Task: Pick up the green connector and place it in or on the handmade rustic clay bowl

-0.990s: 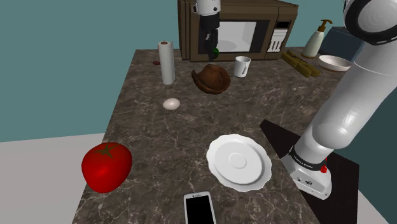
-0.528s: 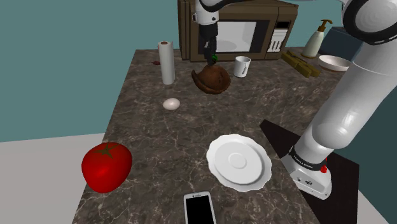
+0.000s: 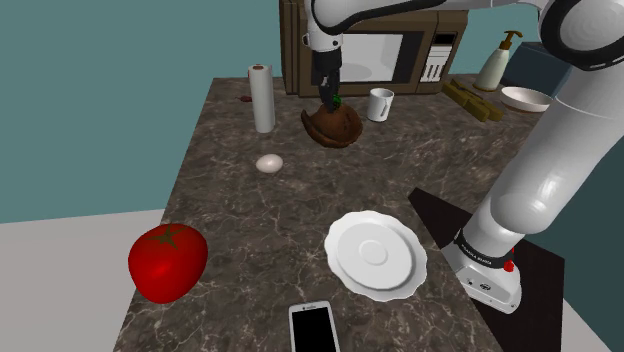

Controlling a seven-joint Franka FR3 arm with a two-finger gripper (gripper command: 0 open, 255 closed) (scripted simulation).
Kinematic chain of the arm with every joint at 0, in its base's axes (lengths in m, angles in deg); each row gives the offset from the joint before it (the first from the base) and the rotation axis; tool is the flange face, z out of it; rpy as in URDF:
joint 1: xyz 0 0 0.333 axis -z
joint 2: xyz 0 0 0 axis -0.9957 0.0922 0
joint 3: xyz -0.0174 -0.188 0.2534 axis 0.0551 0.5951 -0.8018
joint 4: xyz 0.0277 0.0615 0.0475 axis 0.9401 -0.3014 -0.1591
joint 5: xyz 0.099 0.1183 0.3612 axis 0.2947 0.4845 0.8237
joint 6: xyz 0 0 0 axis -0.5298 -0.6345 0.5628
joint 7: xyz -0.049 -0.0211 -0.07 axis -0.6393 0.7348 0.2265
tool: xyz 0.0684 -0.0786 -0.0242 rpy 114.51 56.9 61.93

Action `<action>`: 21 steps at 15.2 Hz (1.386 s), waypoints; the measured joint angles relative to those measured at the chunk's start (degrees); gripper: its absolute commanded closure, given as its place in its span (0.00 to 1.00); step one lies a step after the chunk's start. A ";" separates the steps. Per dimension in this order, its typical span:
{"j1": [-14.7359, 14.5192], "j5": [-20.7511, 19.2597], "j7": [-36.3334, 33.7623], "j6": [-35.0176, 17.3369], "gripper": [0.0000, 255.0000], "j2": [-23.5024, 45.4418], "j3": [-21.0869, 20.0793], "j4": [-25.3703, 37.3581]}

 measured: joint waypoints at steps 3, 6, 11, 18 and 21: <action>0.00 0.00 0.00 -0.05 1.00 0.02 0.00 -0.02; 0.00 -0.01 0.00 -0.06 0.00 0.02 0.00 -0.02; -0.09 0.01 -0.08 0.98 0.00 0.19 -0.09 1.19; -0.41 -0.14 -0.06 7.45 0.00 1.81 -0.35 9.24; -0.40 -0.14 -0.04 7.56 0.00 1.78 -0.35 9.31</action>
